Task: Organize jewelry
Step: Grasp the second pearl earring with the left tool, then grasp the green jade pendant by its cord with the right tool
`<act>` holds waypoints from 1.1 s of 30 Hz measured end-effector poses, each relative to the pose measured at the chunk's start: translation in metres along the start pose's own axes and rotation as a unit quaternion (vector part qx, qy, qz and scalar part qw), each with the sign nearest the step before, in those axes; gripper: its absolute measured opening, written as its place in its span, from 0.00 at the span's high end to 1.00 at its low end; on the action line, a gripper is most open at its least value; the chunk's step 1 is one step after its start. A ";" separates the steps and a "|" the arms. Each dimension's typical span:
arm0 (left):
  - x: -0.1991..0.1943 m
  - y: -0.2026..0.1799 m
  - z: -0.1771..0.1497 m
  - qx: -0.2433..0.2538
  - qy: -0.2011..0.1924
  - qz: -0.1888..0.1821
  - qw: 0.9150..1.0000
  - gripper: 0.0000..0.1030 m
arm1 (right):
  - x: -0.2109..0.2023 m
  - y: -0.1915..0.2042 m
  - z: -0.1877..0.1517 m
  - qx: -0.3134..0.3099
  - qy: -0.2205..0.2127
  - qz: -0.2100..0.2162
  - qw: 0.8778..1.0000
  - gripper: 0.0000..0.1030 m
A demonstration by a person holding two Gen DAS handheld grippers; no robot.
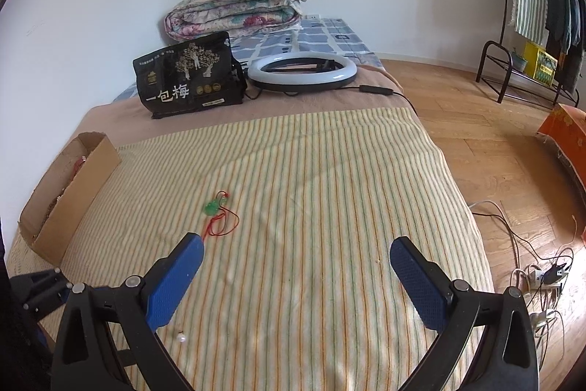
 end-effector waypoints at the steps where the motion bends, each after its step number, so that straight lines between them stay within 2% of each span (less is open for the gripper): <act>1: 0.003 -0.002 0.000 0.001 0.001 -0.001 1.000 0.51 | 0.002 -0.002 -0.001 0.002 0.000 0.001 1.000 0.00; 4: 0.011 -0.009 -0.003 0.005 0.006 -0.003 1.000 0.66 | 0.006 -0.006 -0.002 0.008 0.001 0.004 1.000 0.00; 14: 0.028 -0.017 -0.002 0.015 0.005 0.004 1.000 0.75 | 0.023 -0.009 -0.001 0.012 0.006 0.015 1.000 0.00; 17: 0.032 -0.018 -0.003 0.022 0.006 0.014 1.000 0.85 | 0.029 -0.006 -0.001 0.010 0.008 0.020 1.000 0.00; 23: 0.041 -0.012 -0.007 0.022 0.009 0.030 0.999 0.90 | 0.048 0.003 0.001 0.003 0.014 0.034 0.999 0.02; 33: 0.041 0.016 -0.007 0.014 0.002 0.053 0.998 0.90 | 0.094 0.029 0.000 -0.024 0.045 0.062 0.997 0.22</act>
Point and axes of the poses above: each gripper's, at about its wrist camera, not at the fingertips, and x roughly the way its jaws point, y to its left, z to its top, the point moved 10 cm from there along x, roughly the way its jaws point, and after that the axes turned 14 degrees about z, right-handed, at the moved point
